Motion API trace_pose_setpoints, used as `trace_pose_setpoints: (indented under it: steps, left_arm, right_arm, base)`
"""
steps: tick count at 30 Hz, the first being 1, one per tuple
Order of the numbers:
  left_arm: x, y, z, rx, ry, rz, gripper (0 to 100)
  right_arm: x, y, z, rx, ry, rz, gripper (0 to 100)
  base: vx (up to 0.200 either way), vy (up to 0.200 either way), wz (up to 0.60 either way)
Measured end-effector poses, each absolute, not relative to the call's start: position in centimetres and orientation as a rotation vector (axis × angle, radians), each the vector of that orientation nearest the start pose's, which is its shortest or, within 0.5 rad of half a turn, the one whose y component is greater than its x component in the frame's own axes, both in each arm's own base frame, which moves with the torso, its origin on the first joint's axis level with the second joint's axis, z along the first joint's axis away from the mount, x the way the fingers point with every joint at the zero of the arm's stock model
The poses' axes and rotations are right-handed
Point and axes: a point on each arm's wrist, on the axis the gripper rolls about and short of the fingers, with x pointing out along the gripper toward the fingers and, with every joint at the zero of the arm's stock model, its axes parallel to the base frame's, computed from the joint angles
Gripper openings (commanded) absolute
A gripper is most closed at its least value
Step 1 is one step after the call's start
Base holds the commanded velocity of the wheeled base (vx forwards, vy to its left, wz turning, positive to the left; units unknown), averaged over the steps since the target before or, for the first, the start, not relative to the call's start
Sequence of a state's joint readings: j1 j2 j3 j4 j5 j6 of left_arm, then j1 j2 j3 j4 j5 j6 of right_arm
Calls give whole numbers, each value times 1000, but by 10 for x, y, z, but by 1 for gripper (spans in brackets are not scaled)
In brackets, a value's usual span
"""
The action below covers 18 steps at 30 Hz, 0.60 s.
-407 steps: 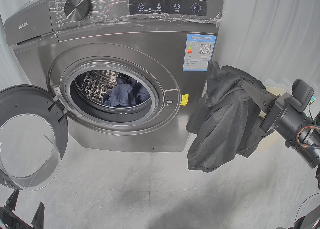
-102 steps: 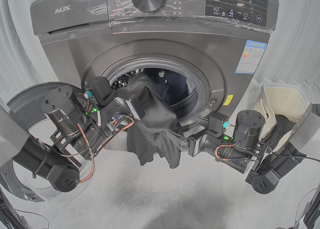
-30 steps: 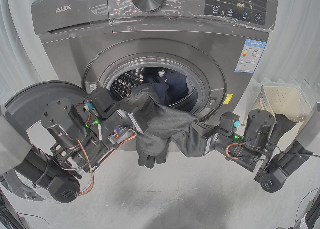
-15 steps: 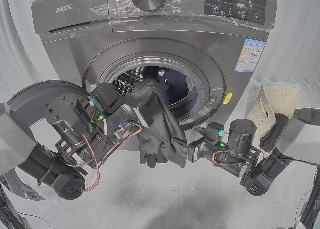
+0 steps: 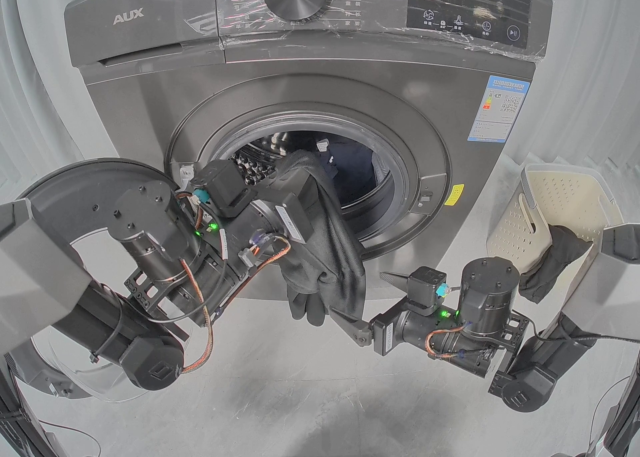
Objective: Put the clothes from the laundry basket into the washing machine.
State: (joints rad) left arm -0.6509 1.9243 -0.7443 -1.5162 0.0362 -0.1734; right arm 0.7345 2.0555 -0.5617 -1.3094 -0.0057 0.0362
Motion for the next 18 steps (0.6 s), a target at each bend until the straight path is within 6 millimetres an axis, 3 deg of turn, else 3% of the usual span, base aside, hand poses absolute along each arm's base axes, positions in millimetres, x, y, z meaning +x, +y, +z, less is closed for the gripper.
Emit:
trace_pose_setpoints:
  steps: [6, 18]
  left_arm:
    - [269, -205, 181, -281, -265, -632, 0]
    - [269, -204, 181, -281, -265, -631, 0]
  right_arm:
    - [242, 229, 83, -29, 169, 742, 100]
    - [279, 242, 74, -10, 134, 695, 100]
  base:
    - [0, 0, 0]
    - [0, 0, 0]
